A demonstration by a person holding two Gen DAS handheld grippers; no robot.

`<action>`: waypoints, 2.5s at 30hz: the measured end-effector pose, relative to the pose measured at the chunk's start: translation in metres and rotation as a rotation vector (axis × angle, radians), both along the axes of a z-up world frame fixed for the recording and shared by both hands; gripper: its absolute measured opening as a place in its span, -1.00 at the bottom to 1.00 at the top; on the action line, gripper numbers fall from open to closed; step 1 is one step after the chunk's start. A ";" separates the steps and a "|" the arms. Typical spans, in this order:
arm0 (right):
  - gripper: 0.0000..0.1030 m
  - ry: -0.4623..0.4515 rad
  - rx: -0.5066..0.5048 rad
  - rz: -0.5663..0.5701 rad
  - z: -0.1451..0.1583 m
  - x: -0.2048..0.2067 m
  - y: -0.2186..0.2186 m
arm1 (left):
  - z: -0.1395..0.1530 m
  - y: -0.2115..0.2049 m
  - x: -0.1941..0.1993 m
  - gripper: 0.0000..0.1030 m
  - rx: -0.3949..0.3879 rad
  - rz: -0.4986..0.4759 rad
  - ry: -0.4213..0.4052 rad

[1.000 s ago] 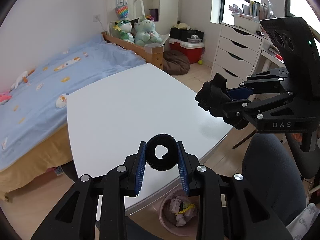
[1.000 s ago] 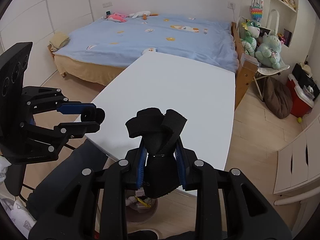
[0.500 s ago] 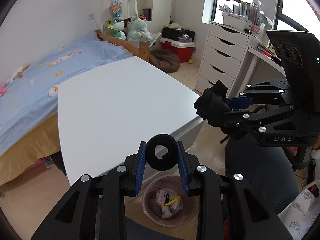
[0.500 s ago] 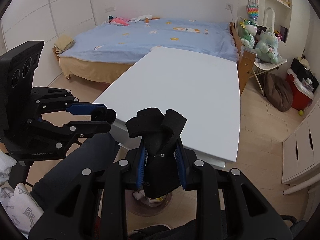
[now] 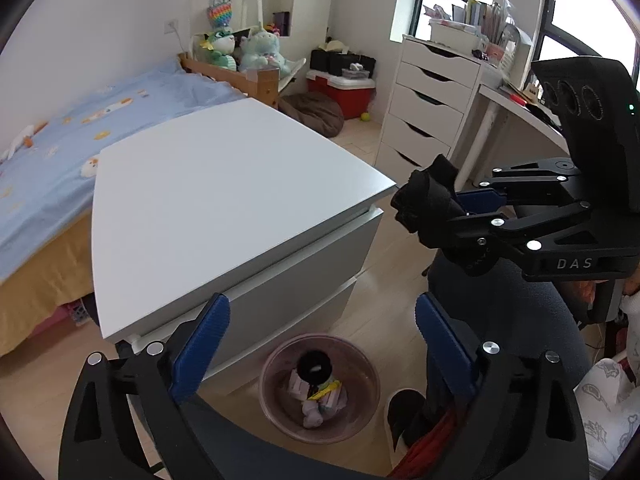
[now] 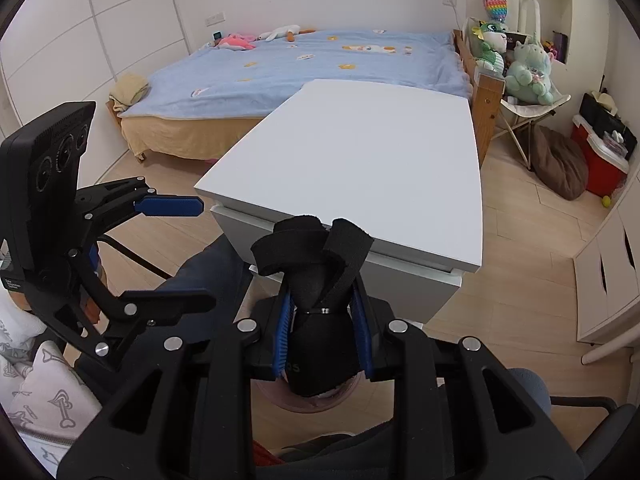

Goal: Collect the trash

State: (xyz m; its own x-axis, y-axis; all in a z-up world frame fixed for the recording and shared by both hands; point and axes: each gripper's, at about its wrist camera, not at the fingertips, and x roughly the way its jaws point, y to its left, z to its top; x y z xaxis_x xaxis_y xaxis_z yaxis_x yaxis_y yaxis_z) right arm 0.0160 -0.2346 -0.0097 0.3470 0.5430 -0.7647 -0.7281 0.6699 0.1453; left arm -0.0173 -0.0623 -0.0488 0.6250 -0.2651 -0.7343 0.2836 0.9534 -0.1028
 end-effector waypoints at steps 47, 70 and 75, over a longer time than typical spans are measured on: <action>0.85 0.032 0.048 0.062 -0.008 -0.019 0.018 | 0.015 0.051 -0.030 0.85 -0.004 0.218 -0.069; 0.91 -0.059 0.009 -0.129 0.023 0.013 0.010 | 0.032 0.062 -0.016 0.85 -0.009 0.241 -0.092; 0.91 -0.094 0.035 -0.141 0.043 0.025 0.013 | 0.046 0.064 -0.004 0.86 0.011 0.262 -0.120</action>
